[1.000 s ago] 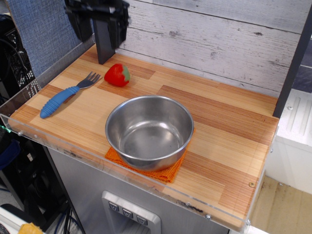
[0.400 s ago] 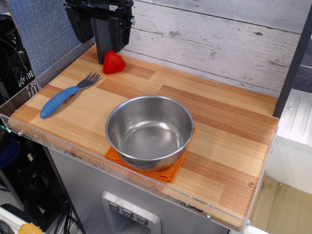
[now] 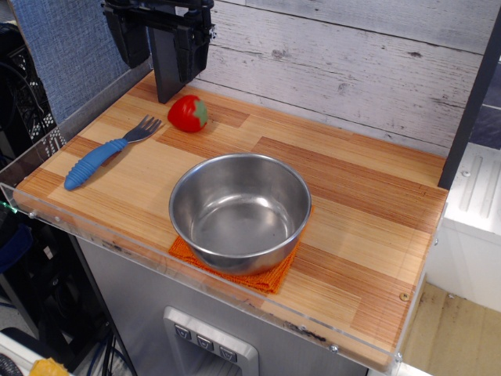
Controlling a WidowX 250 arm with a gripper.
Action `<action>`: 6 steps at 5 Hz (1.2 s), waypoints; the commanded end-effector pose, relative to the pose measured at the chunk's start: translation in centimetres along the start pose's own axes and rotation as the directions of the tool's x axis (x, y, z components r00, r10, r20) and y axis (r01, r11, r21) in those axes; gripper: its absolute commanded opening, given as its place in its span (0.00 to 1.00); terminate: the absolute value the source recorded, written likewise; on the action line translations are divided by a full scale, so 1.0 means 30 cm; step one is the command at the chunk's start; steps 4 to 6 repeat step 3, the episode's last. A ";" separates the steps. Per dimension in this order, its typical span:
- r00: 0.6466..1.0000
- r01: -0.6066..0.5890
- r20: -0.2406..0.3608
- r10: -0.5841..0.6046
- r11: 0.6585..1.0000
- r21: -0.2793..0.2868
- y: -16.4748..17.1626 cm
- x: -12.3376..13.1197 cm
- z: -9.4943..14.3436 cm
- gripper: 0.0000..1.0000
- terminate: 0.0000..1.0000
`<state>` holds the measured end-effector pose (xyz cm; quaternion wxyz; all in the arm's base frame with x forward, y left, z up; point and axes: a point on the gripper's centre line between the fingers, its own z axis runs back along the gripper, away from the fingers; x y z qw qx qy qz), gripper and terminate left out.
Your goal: Place the strawberry on the far edge of the table
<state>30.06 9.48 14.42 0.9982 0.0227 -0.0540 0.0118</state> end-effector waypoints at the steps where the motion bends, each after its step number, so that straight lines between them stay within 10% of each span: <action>1: 0.999 0.006 0.054 -0.007 1.000 0.016 0.018 -0.012 0.059 1.00 0.00; 2: 0.999 0.006 0.054 -0.007 1.000 0.016 0.018 -0.012 0.059 1.00 0.00; 3: 0.999 0.006 0.054 -0.007 1.000 0.016 0.018 -0.012 0.059 1.00 1.00; 6: 0.999 0.006 0.054 -0.007 1.000 0.016 0.018 -0.012 0.059 1.00 1.00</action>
